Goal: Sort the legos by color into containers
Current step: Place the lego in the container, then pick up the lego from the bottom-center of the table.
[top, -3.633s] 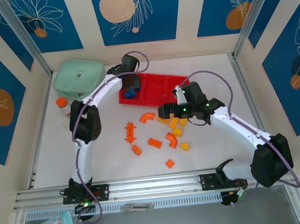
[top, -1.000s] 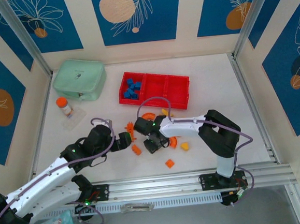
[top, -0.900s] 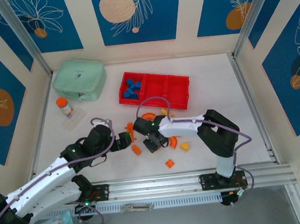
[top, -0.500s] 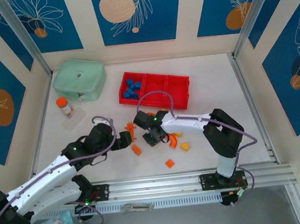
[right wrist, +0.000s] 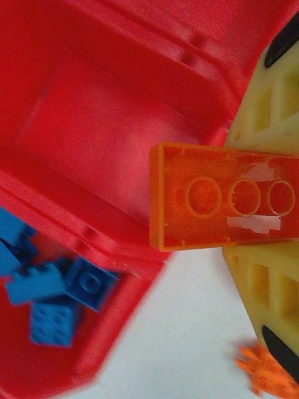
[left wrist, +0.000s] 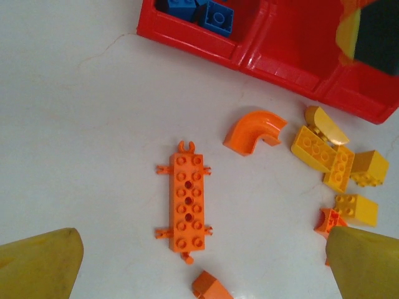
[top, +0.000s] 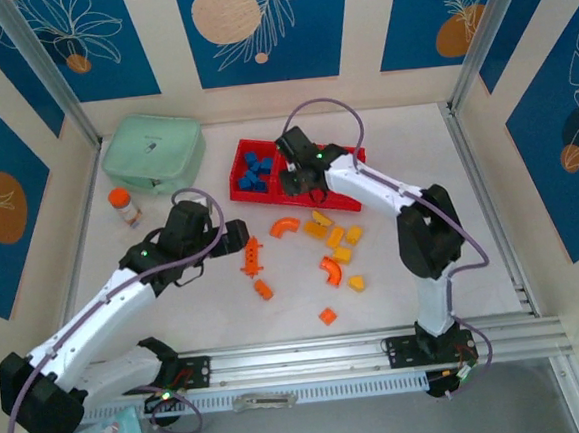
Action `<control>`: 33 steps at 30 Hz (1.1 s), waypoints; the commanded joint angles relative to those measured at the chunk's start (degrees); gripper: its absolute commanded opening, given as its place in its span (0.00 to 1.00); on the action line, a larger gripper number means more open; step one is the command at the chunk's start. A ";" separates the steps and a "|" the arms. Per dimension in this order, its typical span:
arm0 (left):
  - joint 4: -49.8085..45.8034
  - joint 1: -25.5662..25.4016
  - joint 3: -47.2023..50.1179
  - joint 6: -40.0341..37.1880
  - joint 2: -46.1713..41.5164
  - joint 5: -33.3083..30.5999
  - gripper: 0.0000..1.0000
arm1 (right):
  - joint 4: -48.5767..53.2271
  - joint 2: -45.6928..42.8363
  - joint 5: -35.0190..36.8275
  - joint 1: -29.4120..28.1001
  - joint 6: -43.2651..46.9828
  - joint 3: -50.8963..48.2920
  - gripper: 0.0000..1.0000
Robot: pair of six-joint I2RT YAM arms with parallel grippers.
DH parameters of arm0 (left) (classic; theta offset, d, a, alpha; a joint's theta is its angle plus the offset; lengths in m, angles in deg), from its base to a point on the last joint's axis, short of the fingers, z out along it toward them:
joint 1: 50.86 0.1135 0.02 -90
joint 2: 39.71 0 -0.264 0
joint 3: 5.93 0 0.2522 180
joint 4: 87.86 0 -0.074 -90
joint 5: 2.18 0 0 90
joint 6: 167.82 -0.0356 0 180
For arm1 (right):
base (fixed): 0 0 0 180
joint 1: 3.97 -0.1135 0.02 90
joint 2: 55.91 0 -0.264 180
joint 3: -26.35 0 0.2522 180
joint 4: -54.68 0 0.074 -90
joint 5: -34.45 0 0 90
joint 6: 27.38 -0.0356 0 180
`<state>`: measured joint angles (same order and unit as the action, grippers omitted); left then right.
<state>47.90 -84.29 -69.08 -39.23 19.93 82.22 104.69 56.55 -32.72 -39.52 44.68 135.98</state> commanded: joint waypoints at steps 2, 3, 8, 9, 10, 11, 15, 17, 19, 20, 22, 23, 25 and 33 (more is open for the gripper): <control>3.44 2.59 -2.77 -1.52 3.11 3.93 0.99 | 0.46 7.49 3.22 2.24 1.42 8.65 0.31; 3.66 2.95 -2.91 -1.54 3.75 4.15 0.99 | 0.87 9.31 3.53 2.88 1.39 10.85 0.31; 4.32 4.08 -3.00 -1.17 5.13 5.60 0.99 | 4.52 15.58 3.09 4.60 1.31 19.67 0.46; 4.35 4.15 -2.91 -1.32 5.04 5.61 0.99 | 5.08 15.93 2.91 4.70 1.46 20.72 0.50; 4.33 4.13 -2.91 -1.47 4.95 5.62 0.99 | 5.23 15.82 2.84 4.71 1.71 21.16 0.52; 4.35 4.15 -2.84 -1.80 4.79 5.62 0.99 | 5.17 15.38 2.67 4.62 1.86 21.20 0.55; 3.93 4.07 -2.39 -2.33 3.47 6.66 0.99 | 4.65 10.48 0.95 4.00 2.25 17.20 0.56; 4.25 3.99 -1.56 -2.28 2.40 7.76 0.99 | 4.05 7.00 0.00 3.41 1.80 13.13 0.57; 4.22 3.82 -0.54 -1.95 1.31 8.73 0.99 | 3.47 2.91 -1.92 3.04 0.97 7.87 0.58; 4.20 3.60 0.08 -1.68 0.74 9.30 0.99 | 3.54 0.84 -2.96 2.84 0.19 5.08 0.59; 3.98 2.93 1.30 -1.25 -0.21 9.88 0.99 | 4.17 -2.85 -4.23 2.53 -1.26 0.26 0.60; 3.96 2.16 1.92 -1.11 -0.67 10.00 0.99 | 4.44 -4.67 -4.85 2.37 -2.10 -2.35 0.60; 3.70 0.67 2.83 -0.94 -1.36 10.08 0.99 | 4.91 -8.24 -6.08 2.09 -3.45 -7.12 0.61; 3.60 -6.83 6.59 2.66 -4.03 6.58 0.99 | 8.16 -18.92 -6.41 -0.92 -7.28 -23.06 0.66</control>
<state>51.99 -89.03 -63.77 -38.64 17.54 90.37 110.02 40.69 -37.64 -39.18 39.94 116.20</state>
